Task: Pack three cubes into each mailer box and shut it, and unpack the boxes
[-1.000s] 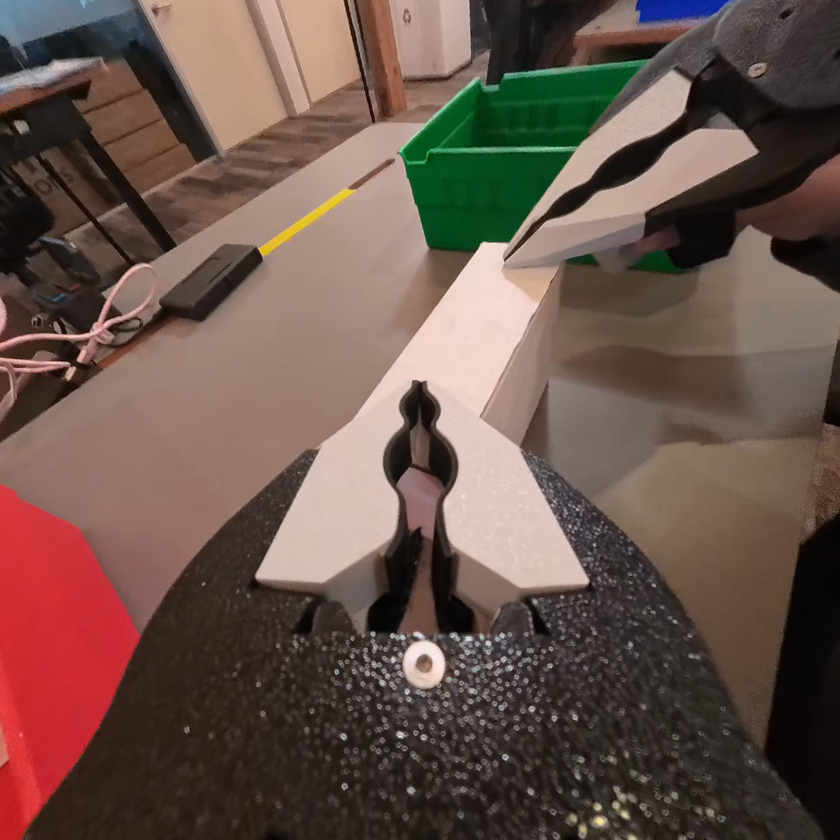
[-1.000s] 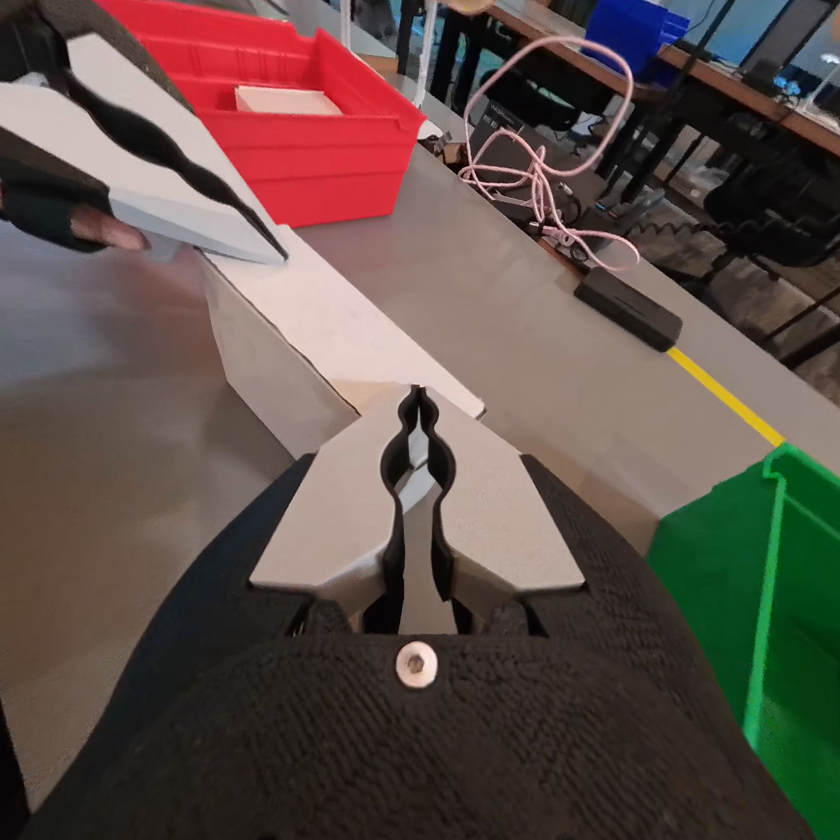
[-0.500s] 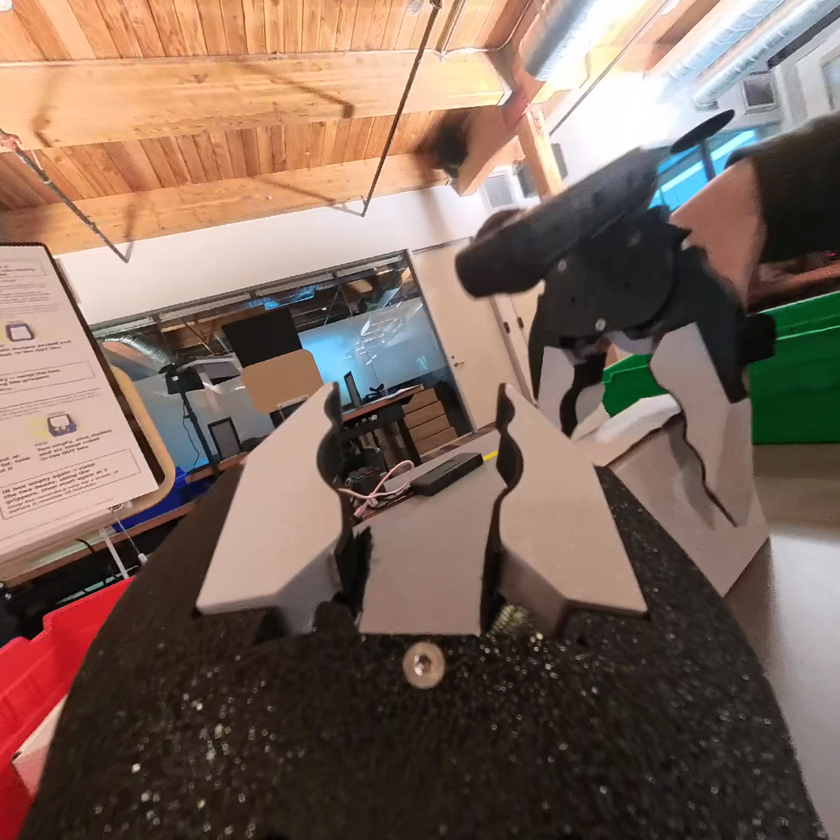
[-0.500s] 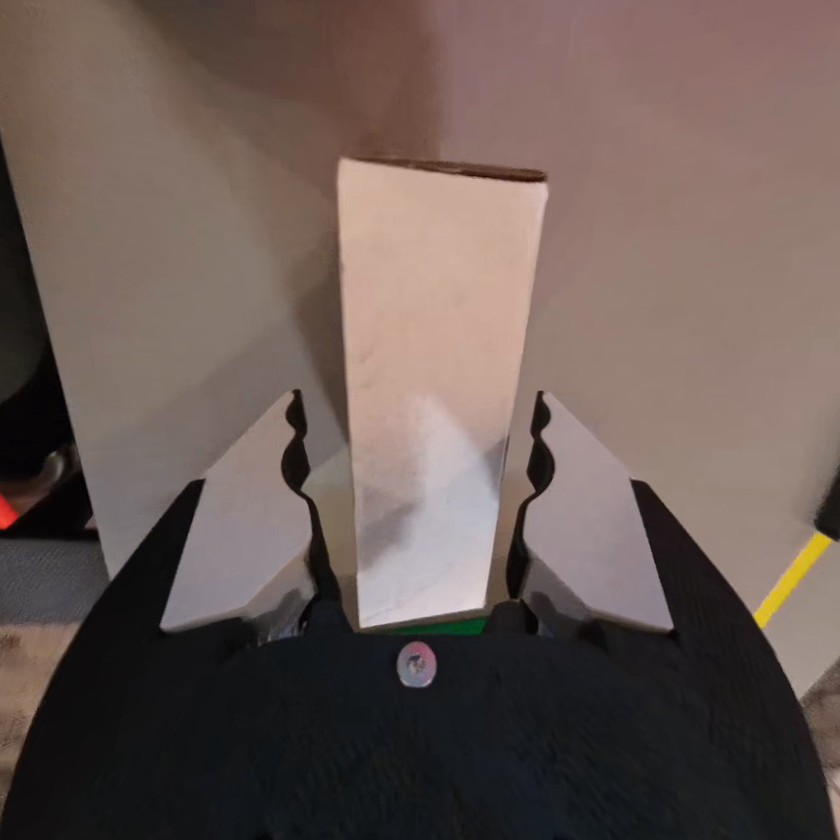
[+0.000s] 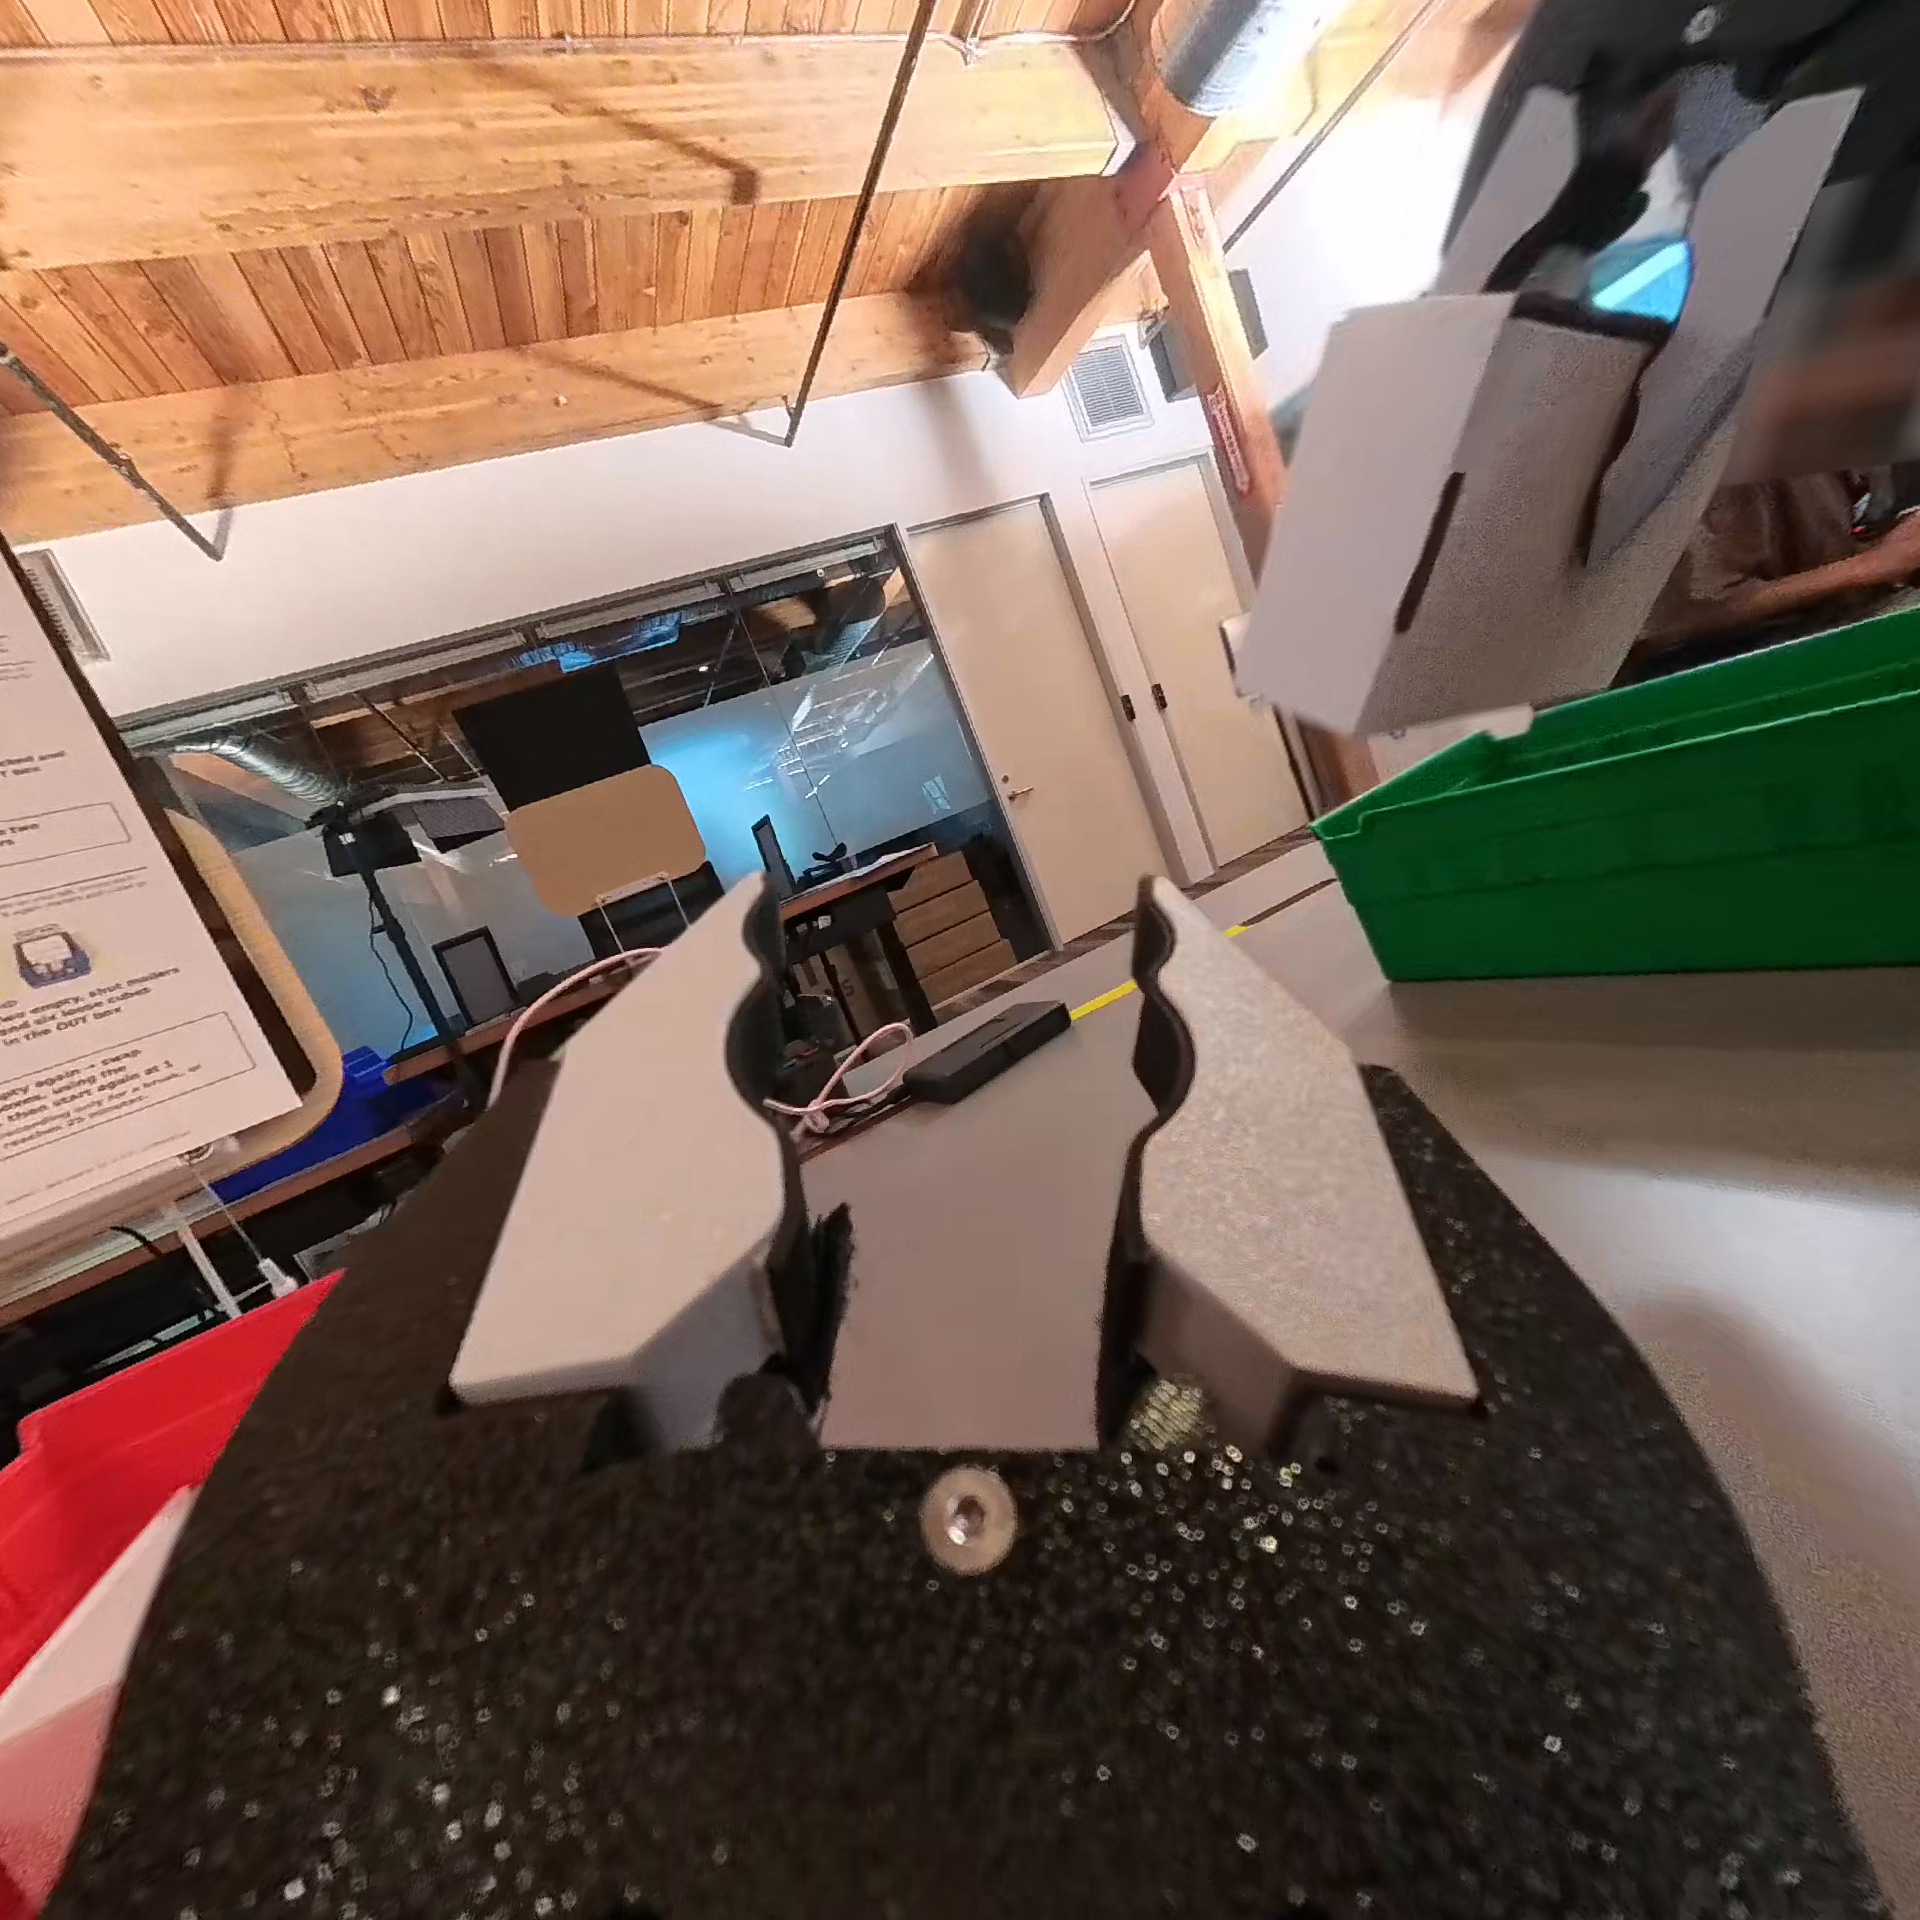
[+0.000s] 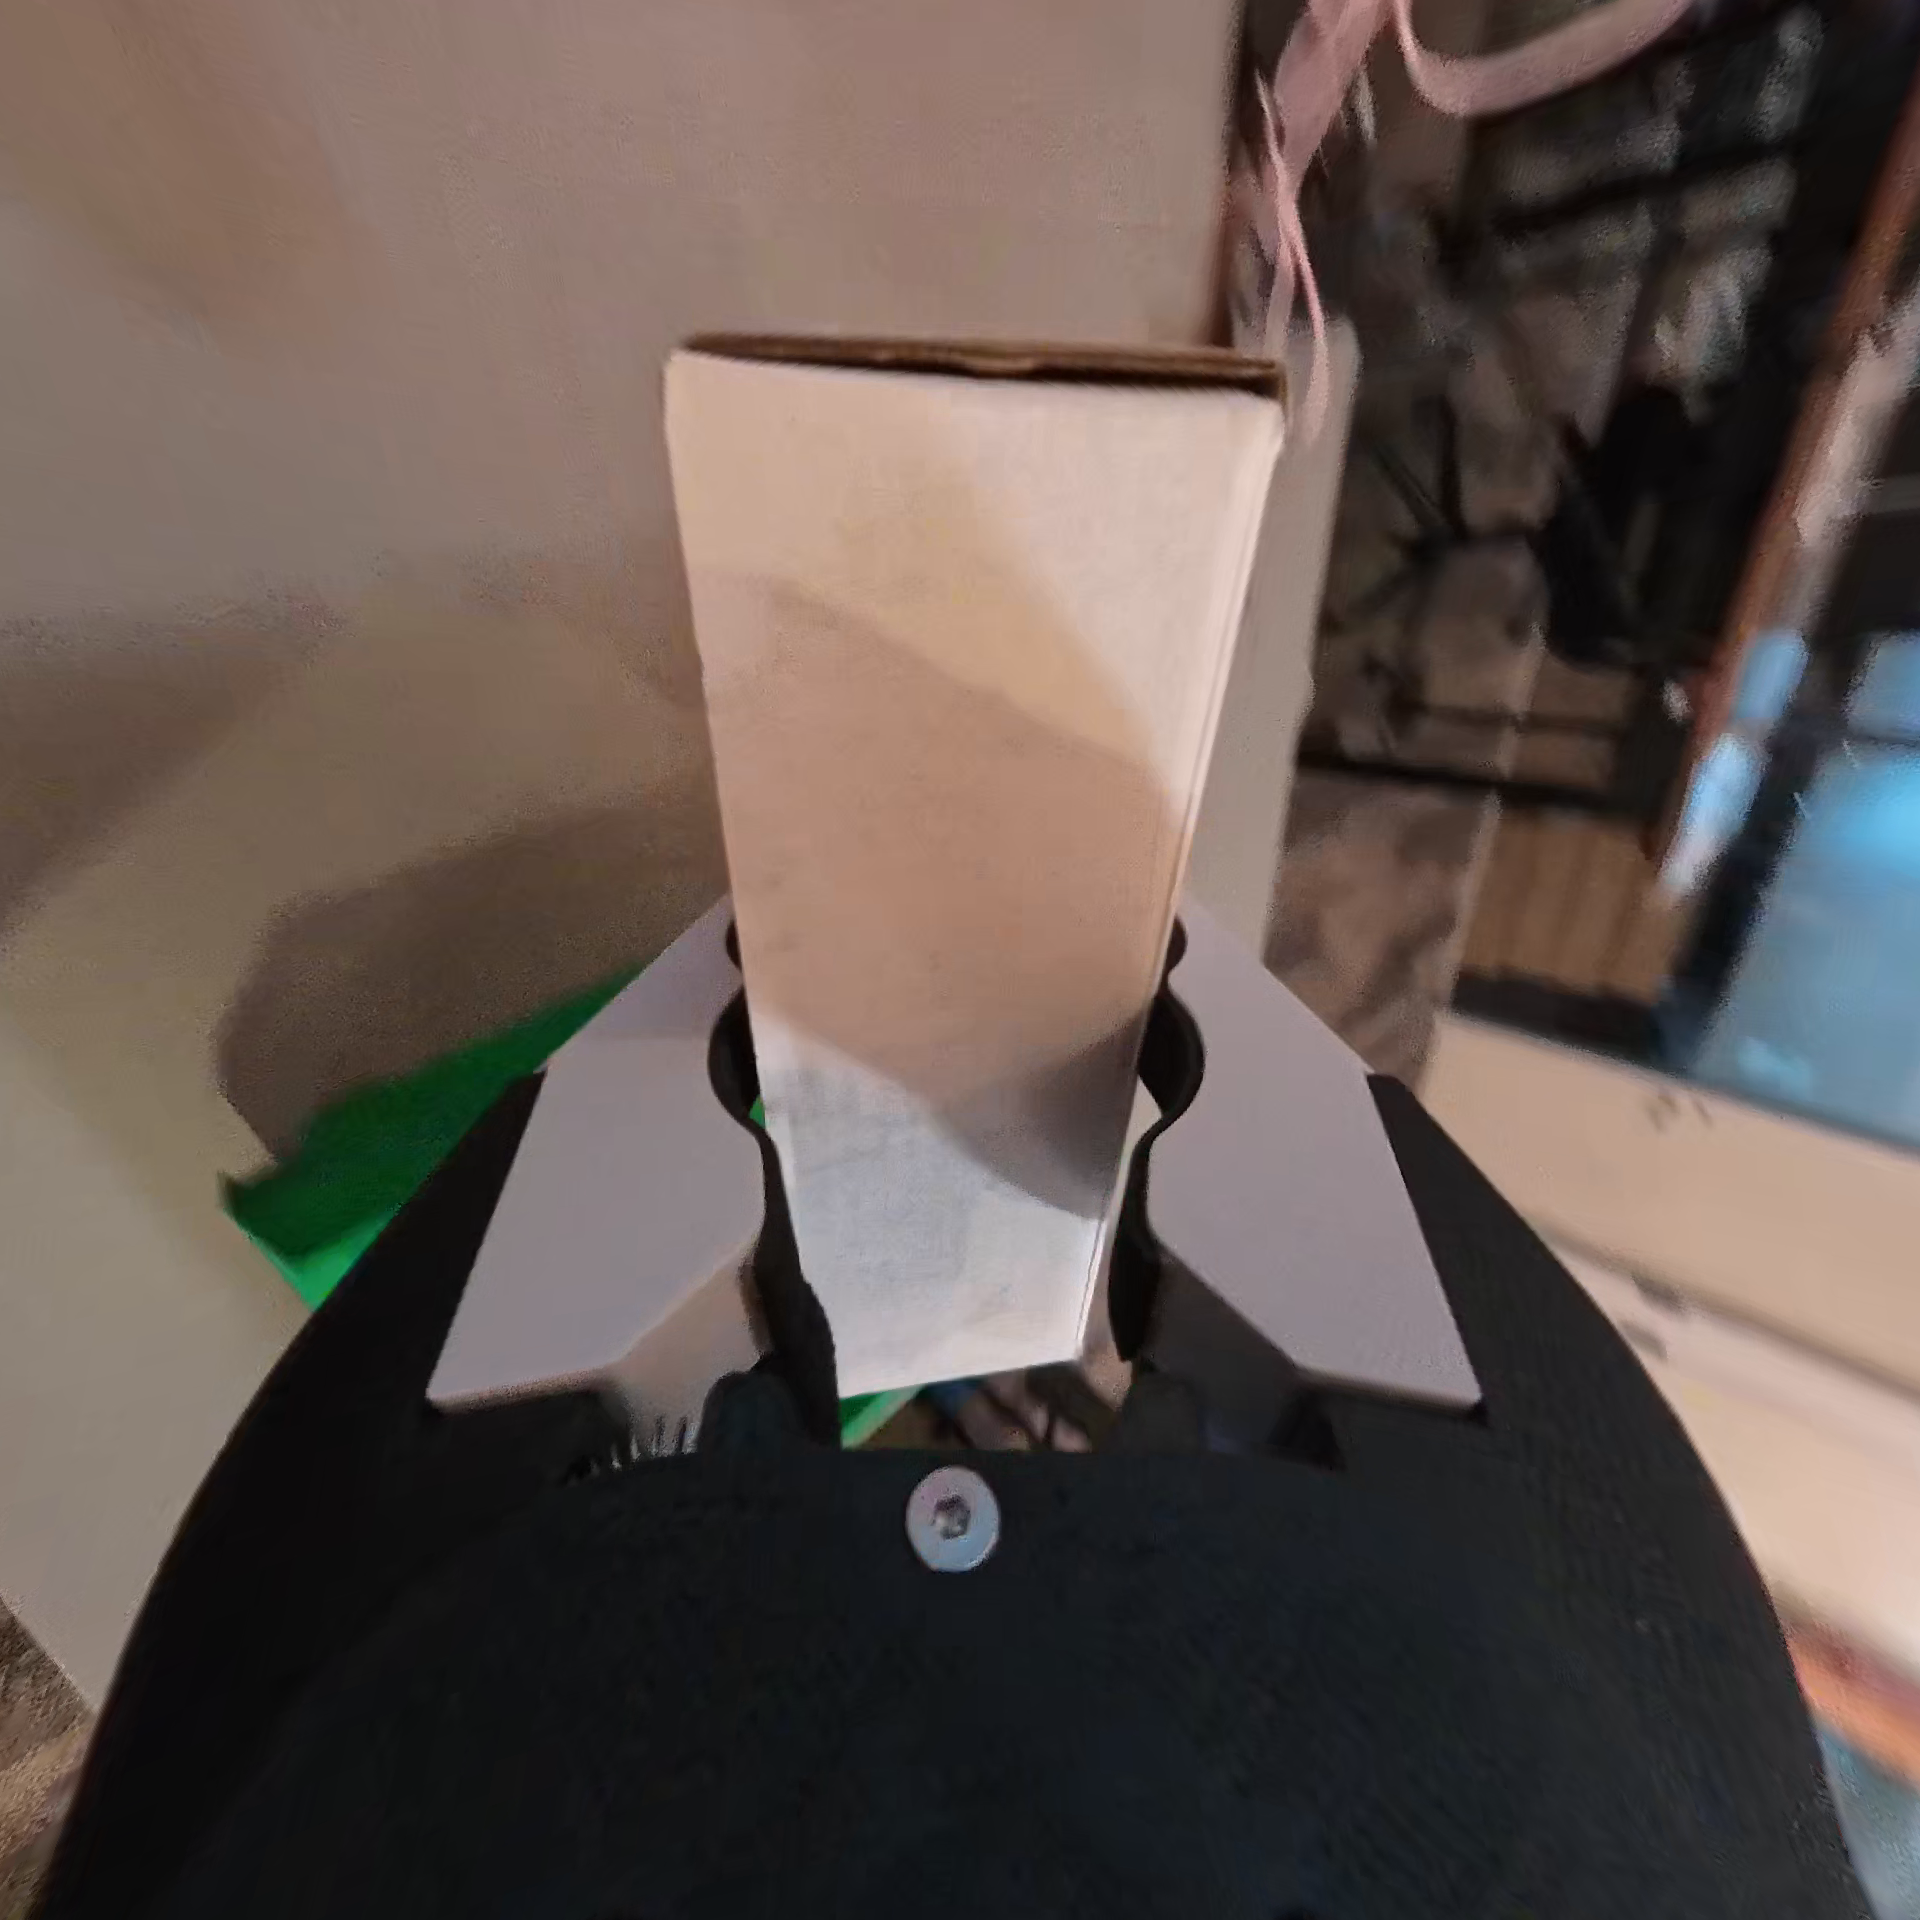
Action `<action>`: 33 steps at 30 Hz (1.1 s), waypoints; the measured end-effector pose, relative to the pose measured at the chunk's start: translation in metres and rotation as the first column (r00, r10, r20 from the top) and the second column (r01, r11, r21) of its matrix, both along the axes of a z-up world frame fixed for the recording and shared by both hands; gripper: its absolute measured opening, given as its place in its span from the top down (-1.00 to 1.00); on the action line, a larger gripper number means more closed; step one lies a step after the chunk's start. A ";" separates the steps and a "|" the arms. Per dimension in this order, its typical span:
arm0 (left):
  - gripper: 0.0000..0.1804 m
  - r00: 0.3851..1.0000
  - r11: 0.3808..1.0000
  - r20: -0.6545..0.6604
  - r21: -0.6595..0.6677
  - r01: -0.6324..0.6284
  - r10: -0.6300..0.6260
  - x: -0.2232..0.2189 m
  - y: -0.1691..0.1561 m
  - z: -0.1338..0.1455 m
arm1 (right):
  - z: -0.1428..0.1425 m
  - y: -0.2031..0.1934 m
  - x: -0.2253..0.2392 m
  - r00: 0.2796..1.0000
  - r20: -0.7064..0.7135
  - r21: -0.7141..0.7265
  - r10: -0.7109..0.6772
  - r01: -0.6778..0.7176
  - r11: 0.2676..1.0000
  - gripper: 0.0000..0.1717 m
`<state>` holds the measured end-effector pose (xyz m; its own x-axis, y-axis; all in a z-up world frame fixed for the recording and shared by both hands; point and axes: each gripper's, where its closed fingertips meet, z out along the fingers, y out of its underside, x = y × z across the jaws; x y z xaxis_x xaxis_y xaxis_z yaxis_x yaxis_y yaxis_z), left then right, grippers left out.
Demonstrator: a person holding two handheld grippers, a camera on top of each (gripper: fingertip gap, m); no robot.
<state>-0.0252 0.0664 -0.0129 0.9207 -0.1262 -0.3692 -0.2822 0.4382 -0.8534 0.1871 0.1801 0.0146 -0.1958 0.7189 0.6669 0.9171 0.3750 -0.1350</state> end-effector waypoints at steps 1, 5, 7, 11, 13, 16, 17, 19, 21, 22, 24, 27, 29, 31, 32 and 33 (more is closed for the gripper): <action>0.27 1.000 1.000 0.001 -0.008 0.002 -0.002 0.001 0.001 -0.001 | 0.005 0.015 0.027 0.998 0.018 0.045 -0.066 0.065 0.997 0.16; 0.26 1.000 0.999 -0.022 -0.036 -0.006 0.005 0.004 0.005 -0.007 | -0.019 0.061 0.114 0.965 0.108 0.101 -0.239 0.229 0.968 0.16; 0.26 0.999 0.999 -0.034 -0.052 -0.009 0.007 0.005 0.007 -0.010 | -0.047 0.075 0.136 0.955 0.149 0.092 -0.256 0.244 0.965 0.16; 0.26 0.999 0.997 -0.043 -0.079 -0.012 0.008 0.005 0.011 -0.016 | -0.094 0.093 0.147 0.960 0.181 0.133 -0.211 0.189 0.973 0.15; 0.27 0.999 0.995 -0.038 -0.095 -0.004 0.001 0.006 0.013 -0.018 | -0.109 0.102 0.144 0.972 0.150 0.173 -0.179 0.153 0.973 0.15; 0.34 0.999 0.991 -0.032 -0.135 0.014 -0.018 0.007 0.015 -0.024 | -0.122 0.114 0.145 0.976 0.193 0.315 -0.102 0.037 0.948 0.16; 0.38 0.999 0.988 -0.024 -0.151 0.022 -0.026 0.008 0.015 -0.025 | -0.127 0.115 0.146 0.971 0.226 0.352 -0.077 -0.008 0.936 0.15; 0.43 1.000 0.987 -0.001 -0.160 0.016 -0.016 0.005 0.017 -0.025 | -0.138 0.112 0.146 0.977 0.210 0.345 -0.045 -0.031 0.938 0.17; 0.43 1.000 0.987 0.013 -0.162 0.020 -0.018 0.003 0.017 -0.025 | -0.144 0.105 0.147 0.982 0.189 0.287 -0.027 -0.029 0.957 0.14; 0.43 0.999 0.986 0.023 -0.164 0.026 -0.022 0.003 0.016 -0.025 | -0.147 0.102 0.150 0.979 0.199 0.248 -0.040 -0.011 0.969 0.02; 0.42 0.999 0.985 0.039 -0.168 0.038 -0.032 0.003 0.016 -0.025 | -0.155 0.098 0.158 0.972 0.224 0.154 -0.079 0.045 0.987 -0.33; 0.41 0.998 0.984 0.044 -0.174 0.045 -0.037 0.003 0.017 -0.026 | -0.160 0.095 0.167 0.956 0.262 0.058 -0.135 0.124 0.991 -0.57; 0.41 0.998 0.983 0.041 -0.176 0.045 -0.039 0.004 0.017 -0.026 | -0.164 0.096 0.170 0.946 0.287 0.018 -0.152 0.153 0.988 -0.60; 0.41 0.998 0.982 0.037 -0.182 0.047 -0.041 0.004 0.017 -0.027 | -0.167 0.097 0.174 0.929 0.314 -0.028 -0.195 0.214 0.976 -0.63; 0.40 0.998 0.981 0.036 -0.186 0.050 -0.044 0.005 0.018 -0.028 | -0.169 0.096 0.177 0.917 0.330 -0.056 -0.226 0.258 0.965 -0.63; 0.40 0.998 0.980 0.036 -0.192 0.053 -0.047 0.005 0.018 -0.029 | -0.170 0.094 0.181 0.901 0.349 -0.090 -0.258 0.307 0.948 -0.62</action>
